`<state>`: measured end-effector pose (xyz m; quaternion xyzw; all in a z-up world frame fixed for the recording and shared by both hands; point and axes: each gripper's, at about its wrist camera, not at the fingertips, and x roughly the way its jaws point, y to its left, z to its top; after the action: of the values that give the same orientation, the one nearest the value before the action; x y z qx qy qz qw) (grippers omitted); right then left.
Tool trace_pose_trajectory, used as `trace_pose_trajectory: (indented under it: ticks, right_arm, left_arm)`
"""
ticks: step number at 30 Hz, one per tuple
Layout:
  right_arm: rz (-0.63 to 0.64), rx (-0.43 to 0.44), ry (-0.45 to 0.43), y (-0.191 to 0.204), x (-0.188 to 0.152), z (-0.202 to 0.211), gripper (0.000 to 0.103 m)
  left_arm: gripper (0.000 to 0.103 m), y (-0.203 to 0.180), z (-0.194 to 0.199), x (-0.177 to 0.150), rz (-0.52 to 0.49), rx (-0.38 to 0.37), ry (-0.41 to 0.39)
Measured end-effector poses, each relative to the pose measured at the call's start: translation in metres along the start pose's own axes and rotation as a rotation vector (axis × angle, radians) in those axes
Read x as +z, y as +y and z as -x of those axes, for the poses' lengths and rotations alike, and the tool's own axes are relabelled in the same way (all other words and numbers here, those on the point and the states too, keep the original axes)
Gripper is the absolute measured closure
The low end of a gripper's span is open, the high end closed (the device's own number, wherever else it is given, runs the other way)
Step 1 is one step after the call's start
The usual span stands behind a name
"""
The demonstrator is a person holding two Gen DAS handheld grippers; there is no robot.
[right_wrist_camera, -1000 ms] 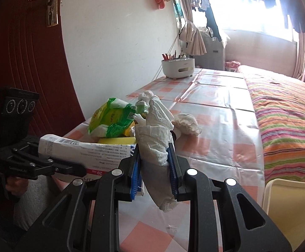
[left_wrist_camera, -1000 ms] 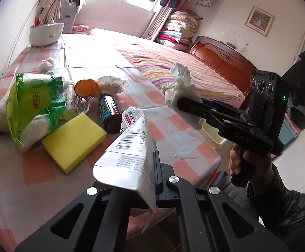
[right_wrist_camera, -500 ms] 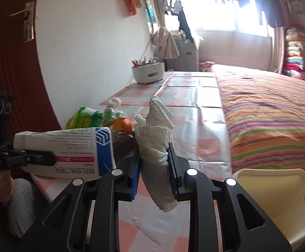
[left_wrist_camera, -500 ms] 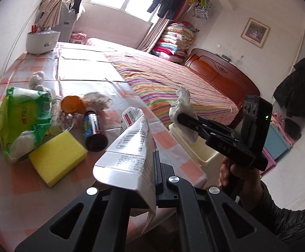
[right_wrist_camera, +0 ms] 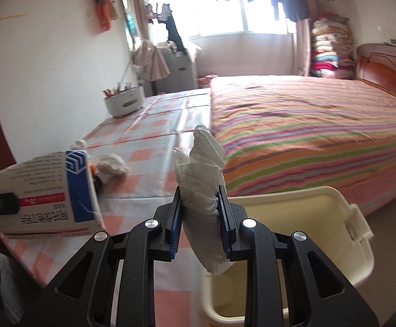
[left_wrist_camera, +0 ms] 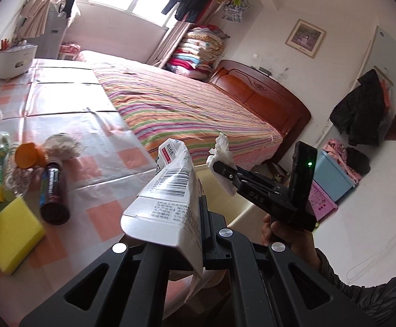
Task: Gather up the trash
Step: 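Carry the tissue over the cream bin and open the right gripper, then lower the white medicine box into the cream bin and open the left gripper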
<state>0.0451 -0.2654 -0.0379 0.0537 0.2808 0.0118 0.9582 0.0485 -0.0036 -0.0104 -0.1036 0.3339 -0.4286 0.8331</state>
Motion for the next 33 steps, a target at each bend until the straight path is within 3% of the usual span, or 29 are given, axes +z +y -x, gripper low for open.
trace_pose_trajectory:
  ticks: [11, 18, 19, 33]
  right_arm:
    - [-0.065, -0.111, 0.031, -0.037, -0.012, -0.007, 0.077]
    - [-0.107, -0.128, 0.022, -0.046, -0.014, -0.004, 0.049]
    - [-0.116, -0.130, 0.014, -0.047, -0.014, -0.002, 0.044]
    - [-0.279, -0.185, -0.207, -0.075, -0.005, 0.046, 0.038]
  left_arm:
    - [0.102, -0.019, -0.031, 0.009, -0.025, -0.051, 0.039]
    - [0.102, -0.028, -0.042, 0.014, -0.038, -0.058, 0.060]
    - [0.102, -0.029, -0.043, 0.013, -0.038, -0.058, 0.062]
    - [0.102, -0.034, -0.098, 0.017, -0.040, -0.064, 0.152]
